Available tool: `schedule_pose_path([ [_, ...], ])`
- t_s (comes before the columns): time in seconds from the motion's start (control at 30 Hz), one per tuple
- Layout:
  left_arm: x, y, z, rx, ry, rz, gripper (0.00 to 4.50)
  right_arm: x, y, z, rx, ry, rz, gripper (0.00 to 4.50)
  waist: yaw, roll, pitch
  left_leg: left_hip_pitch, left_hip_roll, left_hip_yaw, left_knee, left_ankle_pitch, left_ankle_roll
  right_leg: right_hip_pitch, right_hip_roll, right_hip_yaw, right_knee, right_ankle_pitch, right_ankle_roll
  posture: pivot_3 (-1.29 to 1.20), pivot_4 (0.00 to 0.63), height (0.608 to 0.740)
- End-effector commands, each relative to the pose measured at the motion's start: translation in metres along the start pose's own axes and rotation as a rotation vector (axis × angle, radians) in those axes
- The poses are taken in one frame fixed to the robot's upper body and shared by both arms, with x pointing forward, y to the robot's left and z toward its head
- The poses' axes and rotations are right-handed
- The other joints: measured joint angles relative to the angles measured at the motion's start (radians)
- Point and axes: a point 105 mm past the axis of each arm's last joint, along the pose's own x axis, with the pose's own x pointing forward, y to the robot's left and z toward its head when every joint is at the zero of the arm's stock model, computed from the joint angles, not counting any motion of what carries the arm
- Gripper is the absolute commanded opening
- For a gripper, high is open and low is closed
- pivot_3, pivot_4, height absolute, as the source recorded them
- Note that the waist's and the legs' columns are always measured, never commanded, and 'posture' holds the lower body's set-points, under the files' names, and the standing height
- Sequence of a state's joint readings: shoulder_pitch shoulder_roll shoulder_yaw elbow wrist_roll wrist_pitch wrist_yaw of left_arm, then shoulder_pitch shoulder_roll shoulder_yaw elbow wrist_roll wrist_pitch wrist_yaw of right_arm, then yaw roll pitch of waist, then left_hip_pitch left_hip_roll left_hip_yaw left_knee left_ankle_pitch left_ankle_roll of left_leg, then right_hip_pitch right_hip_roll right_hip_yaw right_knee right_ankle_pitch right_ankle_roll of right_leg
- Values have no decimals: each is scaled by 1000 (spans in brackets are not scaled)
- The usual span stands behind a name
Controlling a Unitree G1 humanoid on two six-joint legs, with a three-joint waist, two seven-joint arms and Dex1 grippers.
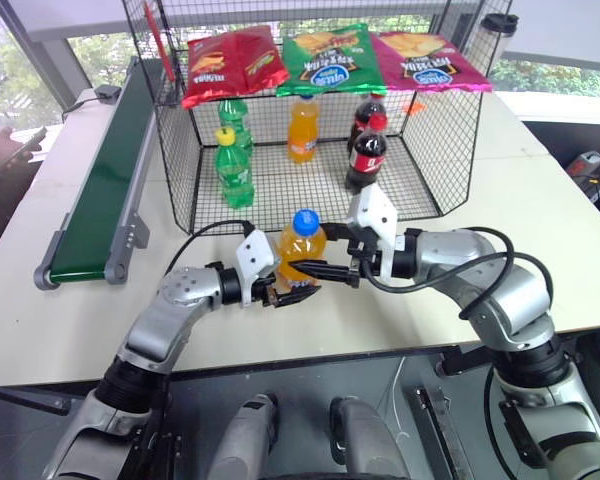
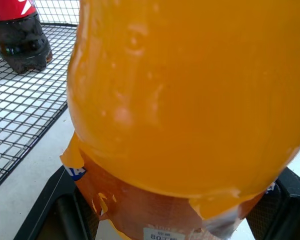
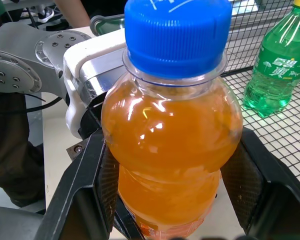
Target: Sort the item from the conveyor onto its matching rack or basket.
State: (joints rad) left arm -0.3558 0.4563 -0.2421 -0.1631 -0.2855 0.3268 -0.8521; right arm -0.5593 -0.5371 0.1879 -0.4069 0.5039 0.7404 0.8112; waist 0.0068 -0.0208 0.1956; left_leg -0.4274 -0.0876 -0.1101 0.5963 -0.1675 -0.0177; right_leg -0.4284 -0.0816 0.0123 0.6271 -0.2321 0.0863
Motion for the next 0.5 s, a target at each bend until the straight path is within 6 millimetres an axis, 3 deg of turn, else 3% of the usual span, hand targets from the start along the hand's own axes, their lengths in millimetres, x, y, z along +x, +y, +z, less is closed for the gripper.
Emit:
schedule_pose_path([
  [0.03,-3,2,13,33,-27,27,2985,-4,4,22,-63,-57,11,2309,0,0,0,0,0,0,0,0,0,0,0,0,0,0,0,0,150,739],
  [0.1,-4,3,13,31,-24,31,2985,-4,4,22,-62,-56,10,2309,0,0,0,0,0,0,0,0,0,0,0,0,0,0,0,0,150,739],
  [0.17,-4,0,14,8,-39,2,3994,-4,4,22,-63,-54,6,2309,0,0,0,0,0,0,0,0,0,0,0,0,0,0,0,0,150,739],
  [0.23,-5,-2,15,-6,-41,-13,4454,-4,4,22,-63,-54,2,2309,0,0,0,0,0,0,0,0,0,0,0,0,0,0,0,0,150,739],
  [0.5,-13,7,7,-25,1,67,4454,-3,-1,21,-66,-49,-11,2309,0,0,0,0,0,0,0,0,0,0,0,0,1,0,0,0,150,739],
])
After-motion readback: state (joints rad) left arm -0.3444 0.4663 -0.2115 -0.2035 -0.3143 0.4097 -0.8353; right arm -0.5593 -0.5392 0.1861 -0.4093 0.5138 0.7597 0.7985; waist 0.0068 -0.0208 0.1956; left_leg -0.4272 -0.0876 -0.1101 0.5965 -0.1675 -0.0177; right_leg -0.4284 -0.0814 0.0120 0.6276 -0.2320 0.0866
